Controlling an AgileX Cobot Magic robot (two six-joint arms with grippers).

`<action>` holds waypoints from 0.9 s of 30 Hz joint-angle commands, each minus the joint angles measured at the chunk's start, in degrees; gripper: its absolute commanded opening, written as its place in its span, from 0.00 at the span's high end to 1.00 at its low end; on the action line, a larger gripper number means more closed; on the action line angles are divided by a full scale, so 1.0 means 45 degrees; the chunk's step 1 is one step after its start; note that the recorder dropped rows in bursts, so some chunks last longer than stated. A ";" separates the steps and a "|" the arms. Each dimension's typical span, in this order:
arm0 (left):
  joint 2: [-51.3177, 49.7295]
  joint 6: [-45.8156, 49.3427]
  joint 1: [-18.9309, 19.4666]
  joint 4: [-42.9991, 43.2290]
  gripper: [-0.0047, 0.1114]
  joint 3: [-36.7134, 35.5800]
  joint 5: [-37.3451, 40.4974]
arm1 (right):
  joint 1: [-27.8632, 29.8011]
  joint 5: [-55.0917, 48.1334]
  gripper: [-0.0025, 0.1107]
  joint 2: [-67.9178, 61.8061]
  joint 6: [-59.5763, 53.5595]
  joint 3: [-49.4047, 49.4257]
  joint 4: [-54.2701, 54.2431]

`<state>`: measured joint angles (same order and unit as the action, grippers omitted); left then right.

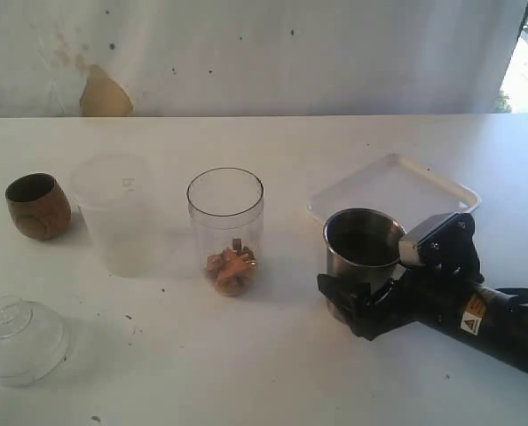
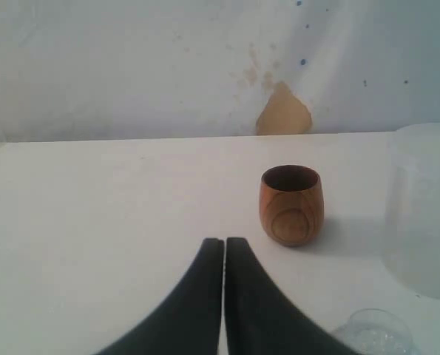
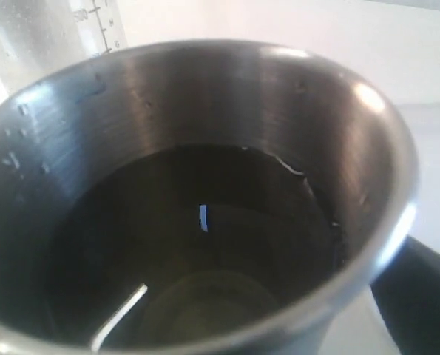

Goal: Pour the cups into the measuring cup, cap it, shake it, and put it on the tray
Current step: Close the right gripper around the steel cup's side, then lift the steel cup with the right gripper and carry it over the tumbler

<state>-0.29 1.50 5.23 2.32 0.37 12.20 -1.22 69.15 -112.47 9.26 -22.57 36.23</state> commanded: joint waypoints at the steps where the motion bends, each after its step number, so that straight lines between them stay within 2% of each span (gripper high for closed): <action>1: 0.0064 -0.0025 0.0012 -0.0100 0.95 -0.0082 -0.0127 | -0.0010 0.0180 0.05 -0.0040 0.0242 -0.0190 0.0070; 9: 0.0064 -0.0025 0.0012 -0.0100 0.95 -0.0082 -0.0127 | -0.0010 0.0180 0.06 -0.0040 0.0243 -0.0215 0.0159; 13: 0.0064 -0.0025 0.0012 -0.0100 0.95 -0.0082 -0.0127 | -0.0117 0.0180 0.15 -0.0040 0.0055 -0.0215 0.0143; 19: 0.0064 -0.0025 0.0012 -0.0100 0.95 -0.0082 -0.0127 | -0.0226 0.0180 0.49 0.0013 -0.0098 -0.0215 0.0684; 20: 0.0064 -0.0025 0.0012 -0.0100 0.95 -0.0082 -0.0127 | -0.0226 0.0180 0.63 0.0009 -0.0041 -0.0215 0.0808; 23: 0.0064 -0.0025 0.0012 -0.0100 0.95 -0.0082 -0.0127 | -0.0226 0.0180 0.81 0.0009 -0.0068 -0.0215 0.0808; 25: 0.0064 -0.0025 0.0012 -0.0100 0.95 -0.0082 -0.0127 | -0.0226 0.0180 0.98 0.0051 -0.1026 -0.0215 0.0808; 27: 0.0064 -0.0025 0.0012 -0.0100 0.95 -0.0082 -0.0127 | -0.0226 0.0180 0.98 0.0412 -0.0969 -0.0239 0.0760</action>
<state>-0.29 1.50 5.23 2.32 0.37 12.20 -2.07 69.03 -112.36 6.18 -23.56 39.02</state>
